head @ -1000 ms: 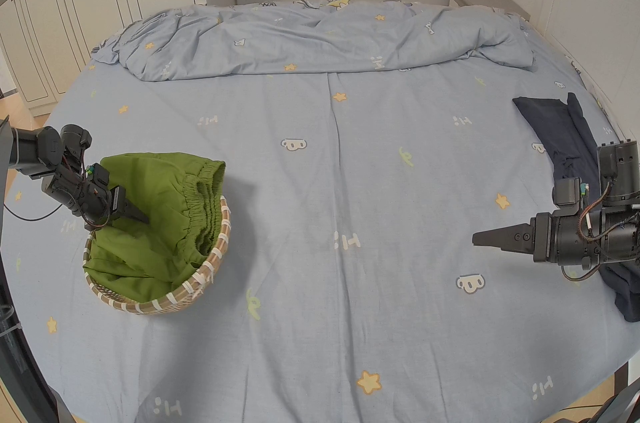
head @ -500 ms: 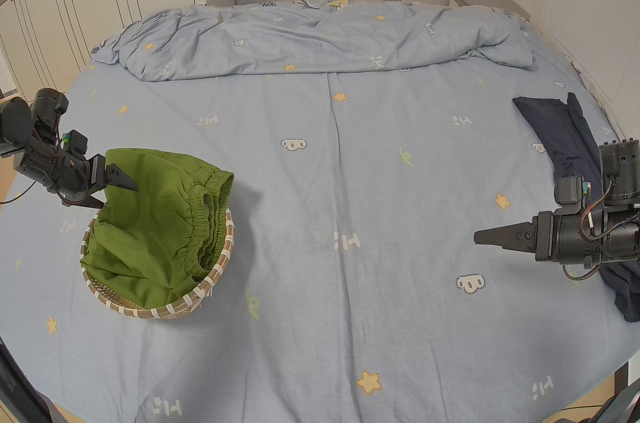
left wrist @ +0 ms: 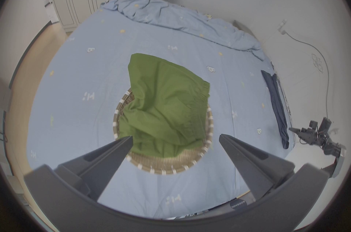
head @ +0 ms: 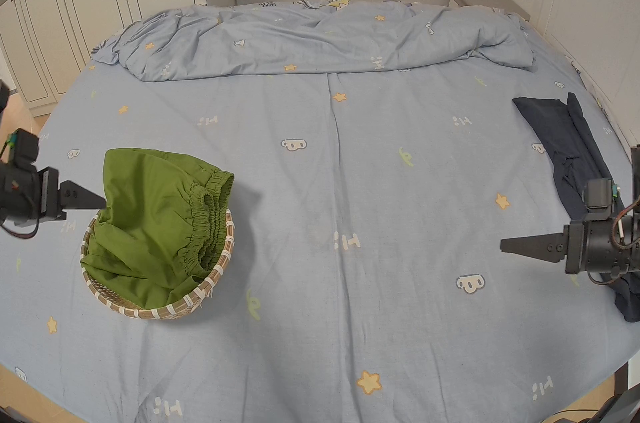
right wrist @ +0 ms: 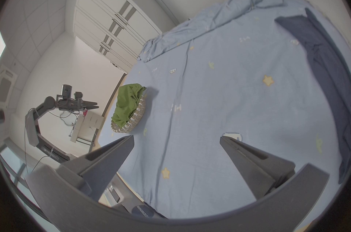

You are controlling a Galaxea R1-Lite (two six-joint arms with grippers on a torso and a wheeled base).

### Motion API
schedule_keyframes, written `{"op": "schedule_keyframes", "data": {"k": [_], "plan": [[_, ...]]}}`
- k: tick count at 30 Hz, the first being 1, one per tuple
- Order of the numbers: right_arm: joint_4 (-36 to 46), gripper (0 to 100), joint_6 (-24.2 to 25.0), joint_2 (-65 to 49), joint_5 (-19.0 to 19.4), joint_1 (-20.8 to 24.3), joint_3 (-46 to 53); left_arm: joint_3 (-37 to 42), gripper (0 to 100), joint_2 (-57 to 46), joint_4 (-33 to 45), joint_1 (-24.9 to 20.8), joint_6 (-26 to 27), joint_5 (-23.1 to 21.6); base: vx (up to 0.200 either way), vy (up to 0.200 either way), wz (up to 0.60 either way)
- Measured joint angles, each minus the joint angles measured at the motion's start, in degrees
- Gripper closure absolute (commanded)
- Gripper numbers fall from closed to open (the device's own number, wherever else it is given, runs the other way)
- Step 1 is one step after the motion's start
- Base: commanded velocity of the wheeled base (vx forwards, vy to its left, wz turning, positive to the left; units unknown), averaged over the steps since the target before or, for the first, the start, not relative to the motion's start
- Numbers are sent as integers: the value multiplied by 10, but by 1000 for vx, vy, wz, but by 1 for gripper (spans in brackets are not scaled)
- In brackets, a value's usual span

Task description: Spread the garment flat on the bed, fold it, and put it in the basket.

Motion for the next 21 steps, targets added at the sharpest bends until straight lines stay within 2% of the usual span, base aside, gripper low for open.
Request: {"op": "schedule_keyframes", "data": {"k": [5, 10, 15, 21], "plan": [[22, 0, -31, -81, 1, -21, 30, 82, 0, -136, 0, -11, 0, 5, 0, 0, 0], [88, 0, -49, -188, 3, -36, 52, 169, 0, -281, 0, -30, 0, 7, 0, 0, 0], [185, 0, -61, -303, 4, -48, 65, 257, 0, -422, 0, -51, 0, 8, 0, 0, 0], [361, 0, -75, -450, 2, -92, 64, 372, 0, -597, 1, -66, -2, 11, 0, 0, 0]]}}
